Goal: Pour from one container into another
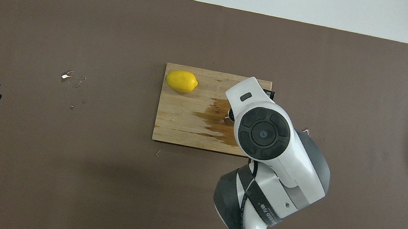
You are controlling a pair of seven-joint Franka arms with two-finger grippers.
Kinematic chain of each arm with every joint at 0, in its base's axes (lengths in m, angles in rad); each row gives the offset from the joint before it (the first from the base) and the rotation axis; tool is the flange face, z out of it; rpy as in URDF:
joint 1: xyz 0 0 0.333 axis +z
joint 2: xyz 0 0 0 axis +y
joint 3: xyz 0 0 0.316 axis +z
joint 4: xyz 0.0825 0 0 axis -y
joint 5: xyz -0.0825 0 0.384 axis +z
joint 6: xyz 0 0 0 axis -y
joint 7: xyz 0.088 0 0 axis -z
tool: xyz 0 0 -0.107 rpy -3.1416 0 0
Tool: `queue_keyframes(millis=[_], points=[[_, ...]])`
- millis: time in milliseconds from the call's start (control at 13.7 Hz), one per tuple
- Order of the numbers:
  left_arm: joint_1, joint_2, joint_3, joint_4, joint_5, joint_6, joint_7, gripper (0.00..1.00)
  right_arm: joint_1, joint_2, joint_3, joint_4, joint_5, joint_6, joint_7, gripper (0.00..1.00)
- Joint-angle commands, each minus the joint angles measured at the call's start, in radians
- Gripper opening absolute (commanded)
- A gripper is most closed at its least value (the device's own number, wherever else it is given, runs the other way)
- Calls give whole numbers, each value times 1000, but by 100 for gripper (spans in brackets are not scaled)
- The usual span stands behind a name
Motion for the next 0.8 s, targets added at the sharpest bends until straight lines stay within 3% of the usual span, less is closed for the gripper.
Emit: queue_keyframes(millis=[0, 219, 730], points=[[13, -23, 0, -20, -9, 85, 5, 100, -5, 0, 3, -5, -29, 18, 27, 11], [9, -23, 0, -23, -4, 189, 5, 100, -5, 7, 3, -6, -34, 19, 27, 11], [2, -41, 0, -54, 9, 174, 16, 100, -4, 17, 5, -6, -48, 41, 27, 11]])
